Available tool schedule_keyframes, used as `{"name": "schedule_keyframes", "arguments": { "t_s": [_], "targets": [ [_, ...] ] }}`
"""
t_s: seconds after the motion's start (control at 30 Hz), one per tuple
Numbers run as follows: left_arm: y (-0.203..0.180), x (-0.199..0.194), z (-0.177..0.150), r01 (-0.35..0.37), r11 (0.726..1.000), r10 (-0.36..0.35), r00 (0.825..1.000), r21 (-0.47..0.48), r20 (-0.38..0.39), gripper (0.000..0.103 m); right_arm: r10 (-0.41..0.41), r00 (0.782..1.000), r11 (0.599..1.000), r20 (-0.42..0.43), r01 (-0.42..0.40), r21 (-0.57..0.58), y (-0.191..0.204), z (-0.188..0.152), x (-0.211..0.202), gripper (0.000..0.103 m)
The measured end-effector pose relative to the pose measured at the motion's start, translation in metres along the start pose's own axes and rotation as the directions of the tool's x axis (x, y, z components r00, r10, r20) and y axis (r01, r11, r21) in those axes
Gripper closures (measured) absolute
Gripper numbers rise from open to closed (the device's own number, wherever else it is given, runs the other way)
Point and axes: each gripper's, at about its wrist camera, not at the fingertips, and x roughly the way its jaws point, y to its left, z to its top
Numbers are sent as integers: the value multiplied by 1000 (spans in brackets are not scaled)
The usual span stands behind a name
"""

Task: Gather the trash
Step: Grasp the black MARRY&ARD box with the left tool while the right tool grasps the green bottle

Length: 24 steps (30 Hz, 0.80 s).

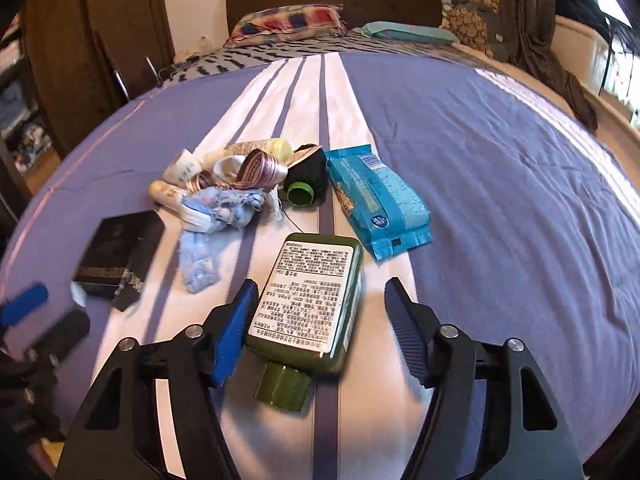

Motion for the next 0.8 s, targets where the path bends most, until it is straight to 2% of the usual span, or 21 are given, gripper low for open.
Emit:
{"name": "schedule_keyframes", "arguments": {
  "t_s": [0.07, 0.33, 0.53, 0.57, 0.63, 0.8],
  "targets": [
    [-4, 10, 9, 4, 1000, -4, 1000, 4, -1, 18, 4, 1000, 1000, 8, -4, -2, -2, 0, -1, 51],
    [-5, 46, 30, -55, 998, 55, 998, -17, -39, 18, 55, 998, 998, 15, -55, -11, -10, 1, -4, 55],
    [0, 63, 28, -53, 998, 50, 995, -30, -85, 19, 78, 997, 997, 22, -78, -6, -16, -1, -7, 57],
    [0, 62, 27, -55, 998, 52, 995, -26, -84, 20, 79, 997, 997, 22, -78, -8, -16, -2, -7, 57],
    [-1, 59, 28, -46, 999, 44, 996, -24, -84, 35, 78, 997, 997, 21, -78, -13, -17, -2, -8, 57],
    [-4, 46, 19, -31, 999, 30, 996, -9, -82, 35, 69, 997, 997, 29, -69, -20, -20, -7, -21, 58]
  ]
}}
